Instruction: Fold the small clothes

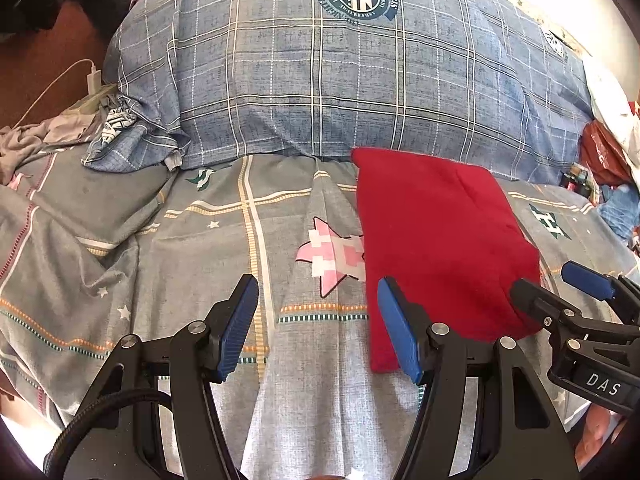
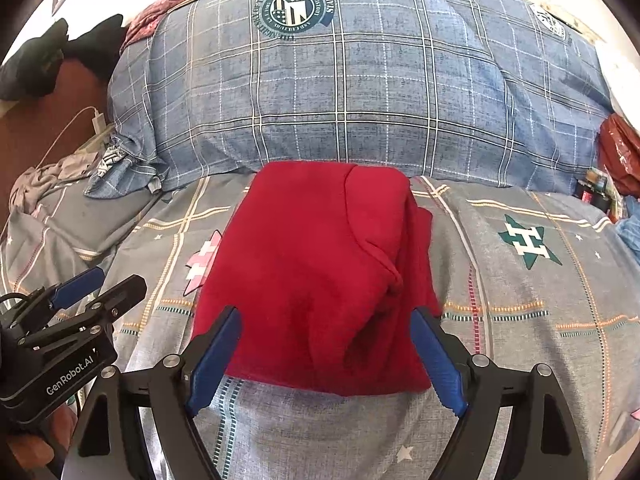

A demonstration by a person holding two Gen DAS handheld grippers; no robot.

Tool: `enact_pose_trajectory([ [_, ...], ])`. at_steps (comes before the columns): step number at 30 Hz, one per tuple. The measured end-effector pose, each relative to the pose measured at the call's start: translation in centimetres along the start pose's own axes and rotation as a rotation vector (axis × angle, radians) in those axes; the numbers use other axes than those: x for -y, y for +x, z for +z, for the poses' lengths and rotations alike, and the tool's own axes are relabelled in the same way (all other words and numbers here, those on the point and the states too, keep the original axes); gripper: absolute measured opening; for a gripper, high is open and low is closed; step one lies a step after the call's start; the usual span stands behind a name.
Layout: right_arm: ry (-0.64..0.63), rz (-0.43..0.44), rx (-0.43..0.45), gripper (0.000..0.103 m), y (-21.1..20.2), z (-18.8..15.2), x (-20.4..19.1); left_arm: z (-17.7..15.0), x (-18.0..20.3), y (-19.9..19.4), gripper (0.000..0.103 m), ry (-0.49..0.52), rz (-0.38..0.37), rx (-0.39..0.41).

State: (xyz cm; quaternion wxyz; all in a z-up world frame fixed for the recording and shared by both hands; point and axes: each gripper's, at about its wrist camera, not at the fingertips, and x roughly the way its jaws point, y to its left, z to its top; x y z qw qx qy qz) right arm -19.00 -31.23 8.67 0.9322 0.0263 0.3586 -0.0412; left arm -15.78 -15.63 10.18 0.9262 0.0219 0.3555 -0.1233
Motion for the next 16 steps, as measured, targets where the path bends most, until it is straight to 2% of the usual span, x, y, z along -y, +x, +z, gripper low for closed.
enact_pose_trajectory([
  [16,0.005,0.002,-0.01,0.083,1.0,-0.1,-0.5,0.1,-1.5,1.1,0.062,-0.012,0.017,0.004],
])
